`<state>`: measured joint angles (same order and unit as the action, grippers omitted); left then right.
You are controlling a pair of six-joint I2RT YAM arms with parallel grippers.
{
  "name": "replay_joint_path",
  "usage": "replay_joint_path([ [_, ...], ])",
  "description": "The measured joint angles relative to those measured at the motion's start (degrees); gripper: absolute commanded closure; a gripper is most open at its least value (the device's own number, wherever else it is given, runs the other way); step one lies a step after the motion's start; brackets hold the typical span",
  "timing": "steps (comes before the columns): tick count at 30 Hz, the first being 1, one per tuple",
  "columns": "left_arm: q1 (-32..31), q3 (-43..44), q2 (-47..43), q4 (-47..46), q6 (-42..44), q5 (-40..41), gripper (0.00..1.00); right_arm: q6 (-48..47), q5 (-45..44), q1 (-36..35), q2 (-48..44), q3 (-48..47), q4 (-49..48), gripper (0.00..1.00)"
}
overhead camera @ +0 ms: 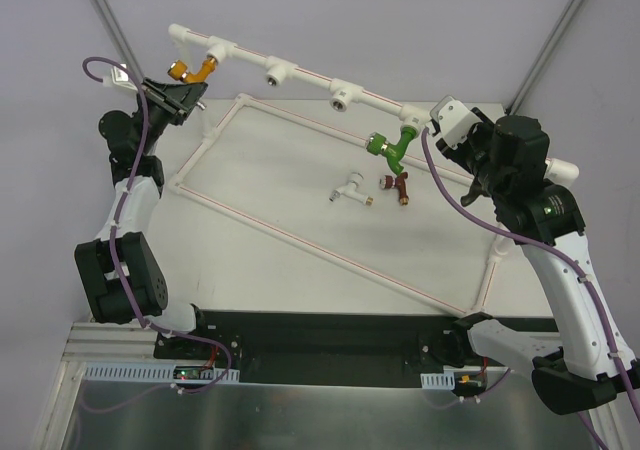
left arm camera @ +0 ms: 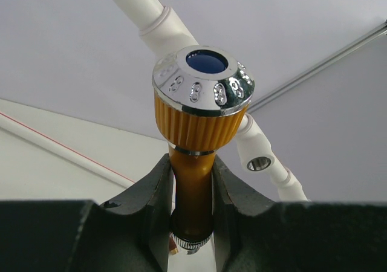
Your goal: Install the water faucets
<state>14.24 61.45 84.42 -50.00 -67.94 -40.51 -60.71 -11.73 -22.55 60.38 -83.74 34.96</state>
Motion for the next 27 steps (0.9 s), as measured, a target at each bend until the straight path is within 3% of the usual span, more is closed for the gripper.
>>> replay_joint_path([
  [27, -0.79, 2.62, 0.22, 5.05, 3.21, 0.94, 1.0, -0.04, -0.2, -0.07, 0.0, 0.11, -0.22, 0.98],
])
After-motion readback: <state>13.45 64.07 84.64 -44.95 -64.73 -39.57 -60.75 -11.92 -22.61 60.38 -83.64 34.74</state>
